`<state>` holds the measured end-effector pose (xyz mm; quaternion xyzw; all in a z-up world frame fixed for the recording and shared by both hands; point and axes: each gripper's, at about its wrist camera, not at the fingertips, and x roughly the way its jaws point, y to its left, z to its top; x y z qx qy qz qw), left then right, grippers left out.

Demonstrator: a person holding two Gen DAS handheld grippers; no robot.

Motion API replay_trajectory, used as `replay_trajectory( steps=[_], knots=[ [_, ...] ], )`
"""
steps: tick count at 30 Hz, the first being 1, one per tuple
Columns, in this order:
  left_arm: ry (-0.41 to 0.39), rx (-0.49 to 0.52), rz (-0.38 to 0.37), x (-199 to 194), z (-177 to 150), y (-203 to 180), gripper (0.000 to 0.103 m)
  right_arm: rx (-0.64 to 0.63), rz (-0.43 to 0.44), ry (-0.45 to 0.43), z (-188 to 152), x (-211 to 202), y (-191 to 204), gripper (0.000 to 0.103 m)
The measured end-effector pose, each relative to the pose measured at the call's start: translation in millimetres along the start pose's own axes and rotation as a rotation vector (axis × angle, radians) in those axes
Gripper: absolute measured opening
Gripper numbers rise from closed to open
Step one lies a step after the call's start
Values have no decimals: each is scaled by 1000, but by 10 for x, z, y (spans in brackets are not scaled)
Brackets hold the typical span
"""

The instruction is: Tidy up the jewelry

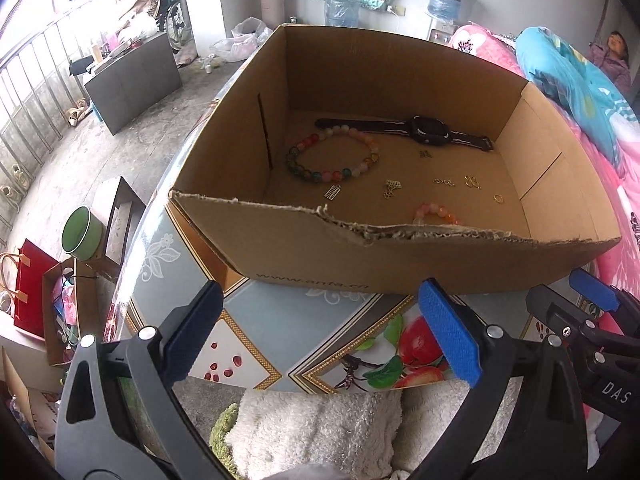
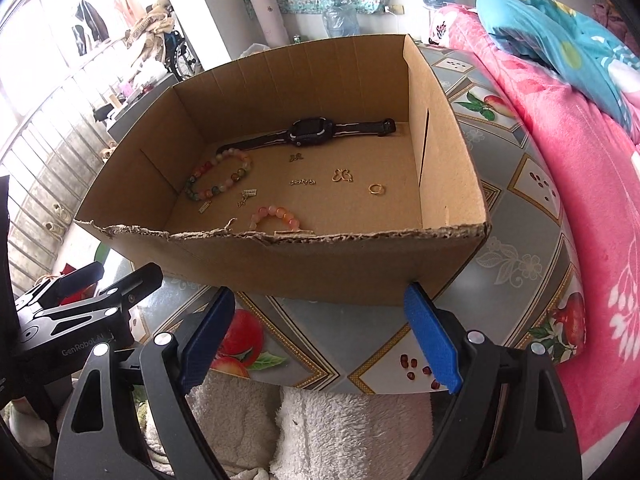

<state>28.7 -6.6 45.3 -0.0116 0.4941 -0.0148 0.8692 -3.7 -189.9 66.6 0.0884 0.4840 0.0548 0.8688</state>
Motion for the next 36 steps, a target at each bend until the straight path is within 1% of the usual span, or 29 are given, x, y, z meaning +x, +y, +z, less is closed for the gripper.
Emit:
replay_trajectory(
  steps=[8,36],
  knots=[
    [7,0,-2,13,-9,-1,95,2,-3,14,-13,31,16,84],
    [11,20,-14,30,-23,-60,95,10,-15,17,9,42,19,84]
  ],
)
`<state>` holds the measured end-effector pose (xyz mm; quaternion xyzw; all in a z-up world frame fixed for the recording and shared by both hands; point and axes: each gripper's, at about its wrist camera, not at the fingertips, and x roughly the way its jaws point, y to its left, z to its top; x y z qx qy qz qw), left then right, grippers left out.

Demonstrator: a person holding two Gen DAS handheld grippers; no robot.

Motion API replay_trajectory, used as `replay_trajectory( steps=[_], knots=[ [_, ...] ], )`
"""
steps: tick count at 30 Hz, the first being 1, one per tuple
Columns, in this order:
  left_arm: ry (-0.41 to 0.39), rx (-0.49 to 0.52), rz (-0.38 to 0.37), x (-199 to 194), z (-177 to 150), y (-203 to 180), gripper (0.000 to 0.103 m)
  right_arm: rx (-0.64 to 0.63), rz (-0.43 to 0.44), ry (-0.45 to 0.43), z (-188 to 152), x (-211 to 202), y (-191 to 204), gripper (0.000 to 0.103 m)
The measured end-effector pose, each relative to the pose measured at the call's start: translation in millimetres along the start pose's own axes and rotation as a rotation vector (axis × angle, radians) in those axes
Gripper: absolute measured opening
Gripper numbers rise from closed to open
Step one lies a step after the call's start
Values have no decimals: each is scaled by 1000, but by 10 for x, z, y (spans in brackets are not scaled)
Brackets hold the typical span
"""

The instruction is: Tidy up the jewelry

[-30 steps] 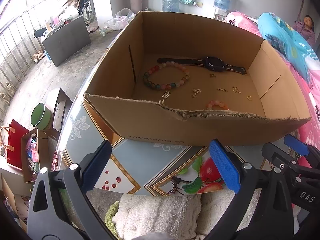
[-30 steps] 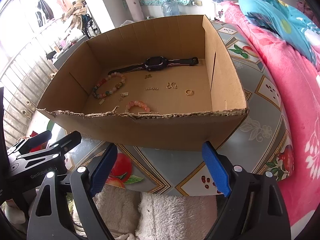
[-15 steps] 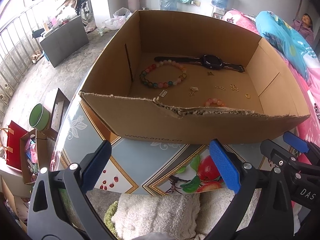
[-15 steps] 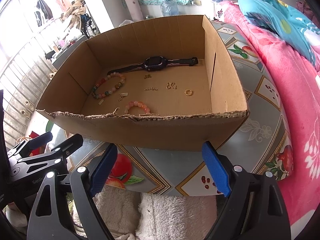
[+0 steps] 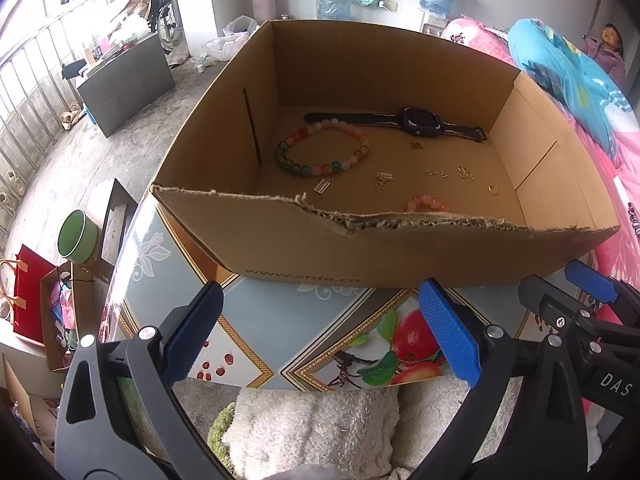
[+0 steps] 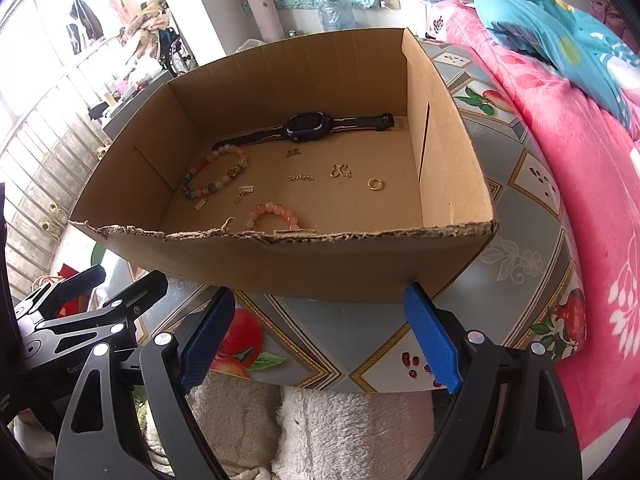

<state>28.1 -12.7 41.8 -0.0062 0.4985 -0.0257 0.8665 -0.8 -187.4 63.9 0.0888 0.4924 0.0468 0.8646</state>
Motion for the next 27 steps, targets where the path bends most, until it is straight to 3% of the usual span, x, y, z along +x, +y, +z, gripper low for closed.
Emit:
replay_trajectory(
  steps=[27],
  knots=[
    [0,2,-4,-17,3,-9,95,3,-2,0,-9,-2,-10,84]
  ],
)
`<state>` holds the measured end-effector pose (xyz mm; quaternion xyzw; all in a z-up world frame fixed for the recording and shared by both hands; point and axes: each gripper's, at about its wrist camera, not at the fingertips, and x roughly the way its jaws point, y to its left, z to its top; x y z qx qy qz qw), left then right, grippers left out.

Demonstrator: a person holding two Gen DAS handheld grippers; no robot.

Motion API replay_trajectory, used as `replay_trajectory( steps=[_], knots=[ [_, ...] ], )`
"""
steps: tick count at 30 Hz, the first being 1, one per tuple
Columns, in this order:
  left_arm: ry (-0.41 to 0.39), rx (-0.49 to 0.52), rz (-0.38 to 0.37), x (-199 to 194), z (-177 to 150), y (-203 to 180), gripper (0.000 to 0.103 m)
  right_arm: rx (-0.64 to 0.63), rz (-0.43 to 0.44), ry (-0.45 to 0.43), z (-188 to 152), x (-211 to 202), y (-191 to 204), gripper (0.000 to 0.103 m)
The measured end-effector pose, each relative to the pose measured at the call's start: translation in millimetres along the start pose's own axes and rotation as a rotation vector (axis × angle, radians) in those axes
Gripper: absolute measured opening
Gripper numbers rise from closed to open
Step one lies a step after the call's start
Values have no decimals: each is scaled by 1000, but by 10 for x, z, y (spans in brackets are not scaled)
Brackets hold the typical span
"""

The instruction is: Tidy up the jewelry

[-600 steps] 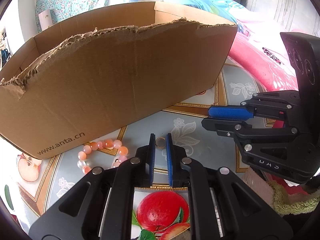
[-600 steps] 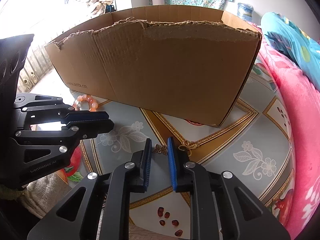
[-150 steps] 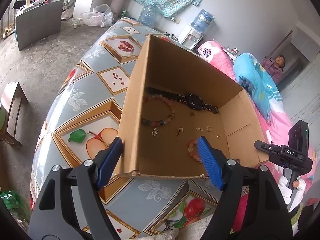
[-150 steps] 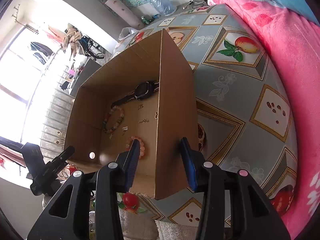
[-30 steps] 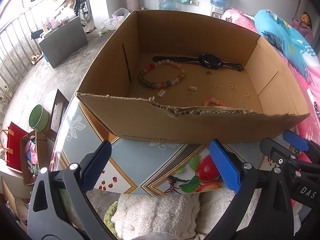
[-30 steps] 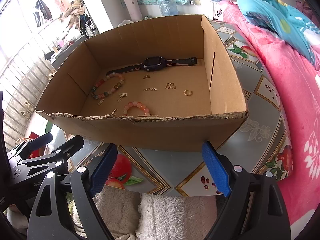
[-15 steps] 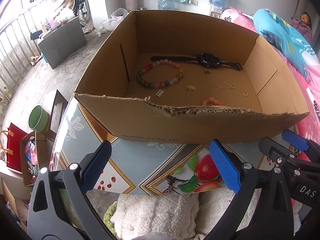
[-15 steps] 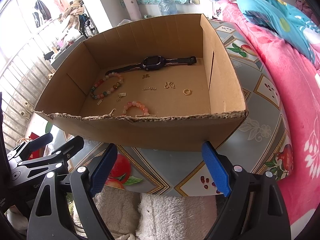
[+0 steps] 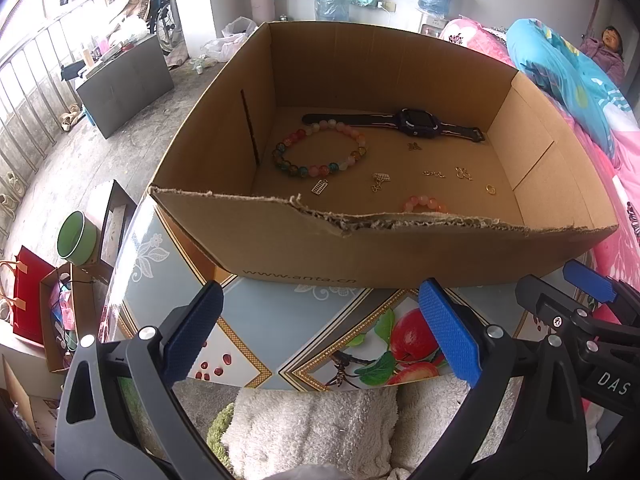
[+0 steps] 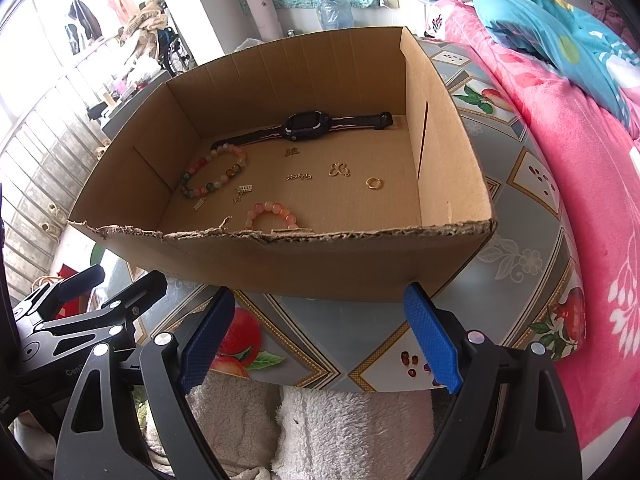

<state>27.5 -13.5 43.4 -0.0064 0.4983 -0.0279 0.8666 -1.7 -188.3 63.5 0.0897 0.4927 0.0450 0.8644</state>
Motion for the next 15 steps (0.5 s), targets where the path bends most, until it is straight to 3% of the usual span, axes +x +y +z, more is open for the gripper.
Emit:
replay_trajectory(
  steps=[15],
  knots=[
    [0,0,0,3,-2,5,95,-2,-3,2,-10,2,16,84]
  ],
)
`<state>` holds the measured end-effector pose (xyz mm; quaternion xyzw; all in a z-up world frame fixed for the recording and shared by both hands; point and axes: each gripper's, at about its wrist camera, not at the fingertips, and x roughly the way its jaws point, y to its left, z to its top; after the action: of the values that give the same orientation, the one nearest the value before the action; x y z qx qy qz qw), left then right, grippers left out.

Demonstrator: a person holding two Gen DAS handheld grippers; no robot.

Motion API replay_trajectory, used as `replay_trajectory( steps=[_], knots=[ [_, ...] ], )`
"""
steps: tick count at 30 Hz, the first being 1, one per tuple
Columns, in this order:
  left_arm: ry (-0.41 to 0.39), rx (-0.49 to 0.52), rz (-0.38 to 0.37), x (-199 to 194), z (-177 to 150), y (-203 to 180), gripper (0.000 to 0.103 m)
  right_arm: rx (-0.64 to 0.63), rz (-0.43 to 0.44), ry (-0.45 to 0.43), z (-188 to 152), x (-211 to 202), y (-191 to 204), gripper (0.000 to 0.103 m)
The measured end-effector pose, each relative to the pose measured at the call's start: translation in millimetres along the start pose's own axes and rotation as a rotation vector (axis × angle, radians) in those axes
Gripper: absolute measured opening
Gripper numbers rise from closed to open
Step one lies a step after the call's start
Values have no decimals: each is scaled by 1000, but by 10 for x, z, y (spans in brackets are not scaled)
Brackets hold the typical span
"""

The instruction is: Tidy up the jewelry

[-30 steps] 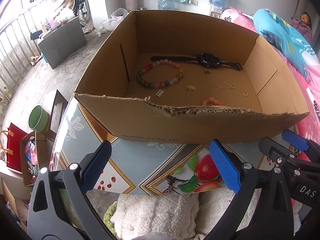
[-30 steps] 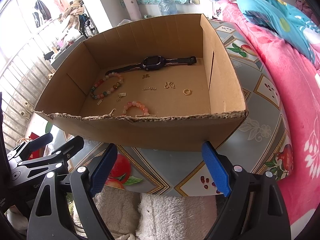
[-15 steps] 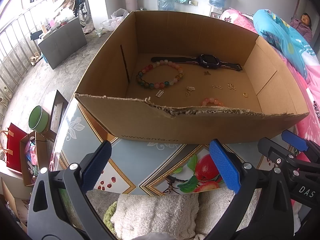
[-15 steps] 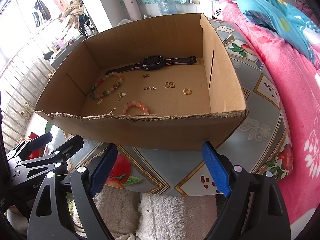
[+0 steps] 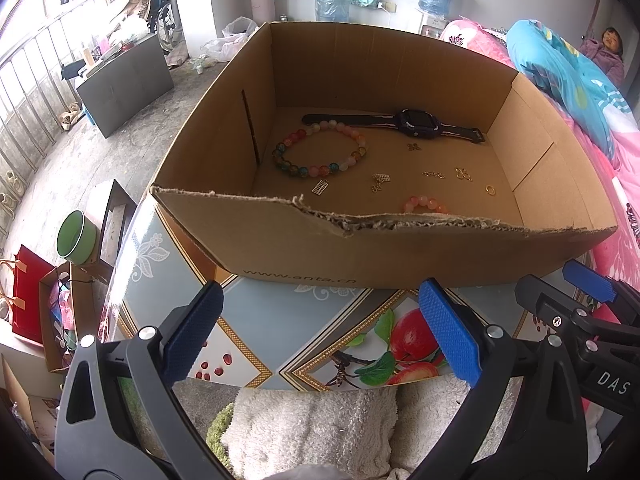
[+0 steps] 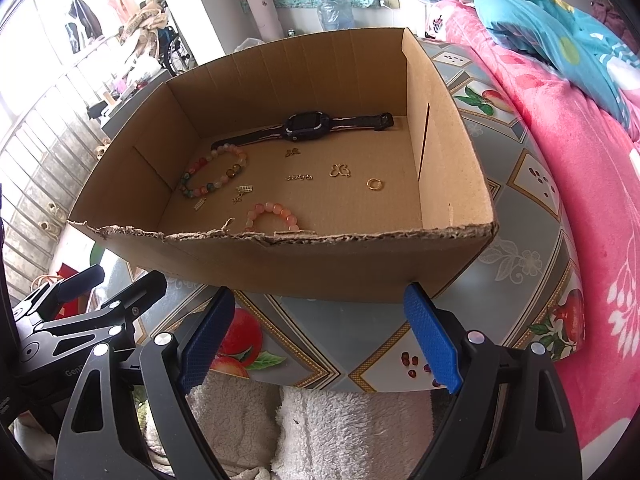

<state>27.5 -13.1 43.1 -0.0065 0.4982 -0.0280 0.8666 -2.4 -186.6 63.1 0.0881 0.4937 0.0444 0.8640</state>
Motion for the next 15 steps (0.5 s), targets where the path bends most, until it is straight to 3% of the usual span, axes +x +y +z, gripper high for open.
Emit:
replay_trajectory(
  steps=[15],
  knots=[
    [0,-2,2,-11,16,5,95,-4,-1,3,10,8,42,84]
  ],
)
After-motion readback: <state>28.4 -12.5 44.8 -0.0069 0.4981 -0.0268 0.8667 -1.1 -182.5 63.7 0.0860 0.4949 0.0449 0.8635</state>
